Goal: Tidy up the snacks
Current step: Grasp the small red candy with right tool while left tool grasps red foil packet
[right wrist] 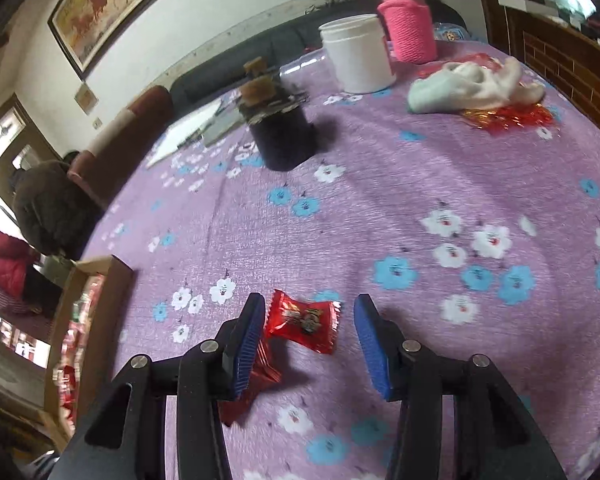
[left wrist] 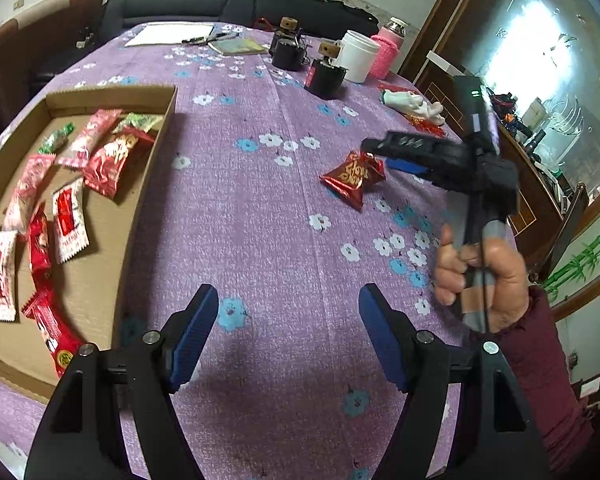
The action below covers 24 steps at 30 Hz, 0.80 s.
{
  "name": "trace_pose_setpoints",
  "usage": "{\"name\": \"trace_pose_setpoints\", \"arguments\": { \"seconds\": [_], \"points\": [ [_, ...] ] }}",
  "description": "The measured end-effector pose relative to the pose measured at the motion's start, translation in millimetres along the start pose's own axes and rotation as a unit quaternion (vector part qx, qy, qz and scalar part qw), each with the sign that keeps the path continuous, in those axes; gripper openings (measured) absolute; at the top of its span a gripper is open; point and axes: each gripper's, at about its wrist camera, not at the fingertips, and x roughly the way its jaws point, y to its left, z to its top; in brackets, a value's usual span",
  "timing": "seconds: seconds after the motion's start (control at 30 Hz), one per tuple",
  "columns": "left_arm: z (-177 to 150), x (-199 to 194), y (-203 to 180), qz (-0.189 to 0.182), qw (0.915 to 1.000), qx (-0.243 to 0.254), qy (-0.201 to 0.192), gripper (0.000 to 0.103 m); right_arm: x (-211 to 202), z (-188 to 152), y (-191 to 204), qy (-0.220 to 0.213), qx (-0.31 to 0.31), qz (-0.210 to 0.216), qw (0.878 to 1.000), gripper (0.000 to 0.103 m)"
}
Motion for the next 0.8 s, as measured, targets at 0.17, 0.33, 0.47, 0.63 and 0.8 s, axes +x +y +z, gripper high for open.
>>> {"name": "trace_pose_setpoints", "arguments": {
  "seconds": [0.17, 0.33, 0.47, 0.63, 0.8],
  "points": [
    [10, 6, -7, 0.012, 0.9998, 0.015, -0.005, 0.072, 11, -5, 11, 0.004, -0.038, -0.036, 0.999, 0.044],
    [21, 21, -23, 0.023, 0.9989, 0.041, -0.008, 0.072, 0, -6, -8, 0.0, -0.011, -0.059, 0.998, 0.034],
    [35, 39, -38, 0.032, 0.9968, 0.072, -0.01, 0.072, -18, -12, -34, -0.005, 0.021, -0.075, 0.997, 0.033],
    [60, 71, -62, 0.038, 0.989, 0.142, -0.014, 0.072, -30, -21, -55, -0.011, 0.044, -0.06, 0.997, 0.032],
    [75, 106, -82, 0.04, 0.9792, 0.199, -0.008, 0.072, -32, -23, -58, -0.015, 0.049, -0.053, 0.997, 0.032]
  ]
}}
